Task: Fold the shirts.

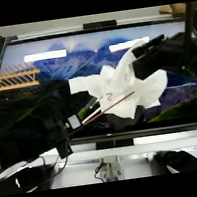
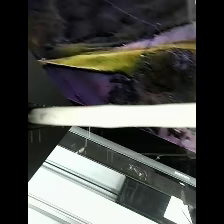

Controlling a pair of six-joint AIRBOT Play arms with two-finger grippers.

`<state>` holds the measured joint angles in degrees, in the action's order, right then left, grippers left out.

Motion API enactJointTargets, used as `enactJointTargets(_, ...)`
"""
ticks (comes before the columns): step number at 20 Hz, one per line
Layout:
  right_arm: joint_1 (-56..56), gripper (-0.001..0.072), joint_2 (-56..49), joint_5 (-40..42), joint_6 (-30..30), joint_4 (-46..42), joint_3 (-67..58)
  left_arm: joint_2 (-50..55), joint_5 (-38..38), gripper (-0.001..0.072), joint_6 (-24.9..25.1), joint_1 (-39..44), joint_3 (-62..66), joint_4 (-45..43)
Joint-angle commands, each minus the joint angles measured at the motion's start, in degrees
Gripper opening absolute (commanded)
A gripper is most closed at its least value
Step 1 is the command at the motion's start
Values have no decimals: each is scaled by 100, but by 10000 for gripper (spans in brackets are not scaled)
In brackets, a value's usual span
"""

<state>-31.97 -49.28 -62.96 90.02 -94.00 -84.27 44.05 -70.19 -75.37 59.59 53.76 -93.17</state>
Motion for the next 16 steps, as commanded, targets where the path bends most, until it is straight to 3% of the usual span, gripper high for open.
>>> enactJointTargets(1, 0, 55, 4, 238, 7, 177, -7, 507, 894, 50, 402, 166, 0, 299)
enactJointTargets(4, 0, 55, 4, 256, 68, 350, -4, 1019, 1917, 50, 243, 208, 2, 319)
enactJointTargets(9, 0, 55, 4, 258, 251, 372, -7, 1589, 3536, 50, -817, -302, 221, 317)
enactJointTargets(11, 0, 55, 4, 271, 278, 374, -4, 1714, 3659, 49, -1032, -623, 350, 319)
enactJointTargets(16, 0, 55, 4, 743, 365, 426, -4, 1816, 3342, 49, -966, -957, 398, 321)
